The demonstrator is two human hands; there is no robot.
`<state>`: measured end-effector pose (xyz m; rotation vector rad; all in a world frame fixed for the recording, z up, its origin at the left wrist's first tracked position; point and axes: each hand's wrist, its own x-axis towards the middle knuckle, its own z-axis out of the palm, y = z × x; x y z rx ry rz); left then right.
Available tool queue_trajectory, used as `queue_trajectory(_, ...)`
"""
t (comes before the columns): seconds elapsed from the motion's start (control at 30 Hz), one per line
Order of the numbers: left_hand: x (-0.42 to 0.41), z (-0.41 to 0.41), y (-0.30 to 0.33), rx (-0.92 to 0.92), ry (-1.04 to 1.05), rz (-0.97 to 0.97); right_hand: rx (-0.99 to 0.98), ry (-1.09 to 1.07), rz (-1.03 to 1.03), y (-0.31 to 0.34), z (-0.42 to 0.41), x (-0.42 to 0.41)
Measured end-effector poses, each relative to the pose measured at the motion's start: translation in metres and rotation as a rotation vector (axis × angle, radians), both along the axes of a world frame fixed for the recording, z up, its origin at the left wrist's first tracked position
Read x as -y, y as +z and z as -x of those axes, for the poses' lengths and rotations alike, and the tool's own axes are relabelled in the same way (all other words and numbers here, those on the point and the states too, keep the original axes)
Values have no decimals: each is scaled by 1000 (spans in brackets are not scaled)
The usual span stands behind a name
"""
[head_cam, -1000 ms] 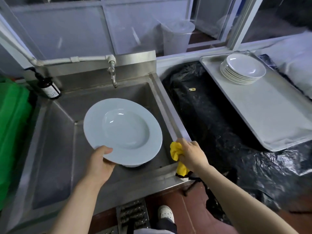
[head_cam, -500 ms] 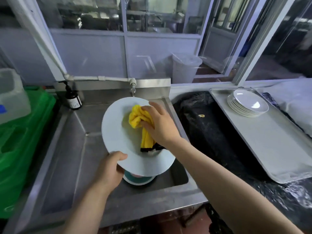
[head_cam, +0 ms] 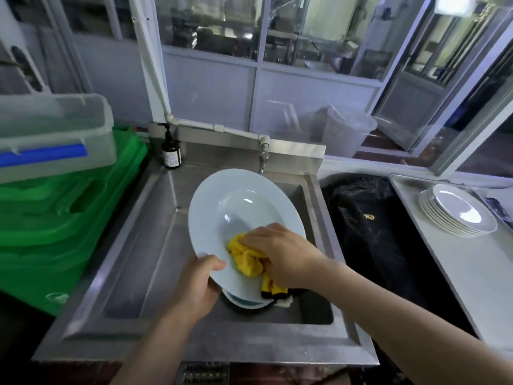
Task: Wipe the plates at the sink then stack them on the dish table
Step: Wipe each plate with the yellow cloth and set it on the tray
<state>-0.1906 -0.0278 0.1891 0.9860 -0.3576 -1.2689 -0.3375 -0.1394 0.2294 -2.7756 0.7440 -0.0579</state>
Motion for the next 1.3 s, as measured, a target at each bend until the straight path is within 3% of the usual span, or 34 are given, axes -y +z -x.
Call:
queue_trajectory(0.1,4,1,1,-17,4,-35,160,-49,-8,6,-20,-2)
queue_trajectory(0.2,4,8,4,-61,-39,-15,246,-94,178,14,-30,20)
queue_trajectory(0.37,-2,8,5,-123,43,-28,130,-203,430,14,-18,45)
queue_trajectory(0.53,-1,-4,10,-69,123,30,378,-268,112,10,-10,27)
queue_trajectory(0.67,4,-2,17,-78,95,24,546,-76,-3,18,-41,-18)
queue_trajectory(0.8,3,0,26,-71,53,-27,669,-98,57,31,-63,-20)
queue_trajectory(0.97,0,0,26,-29,-48,16,583,-209,242,44,-77,28)
queue_trajectory(1.1,-1,-4,30,39,-64,22,597,-444,129,48,-75,61)
queue_trajectory(1.17,1,-4,34,50,-74,38,596,-395,128,48,-79,49)
queue_trajectory(1.3,3,-7,37,-18,-17,51,602,-82,177,38,-88,-2)
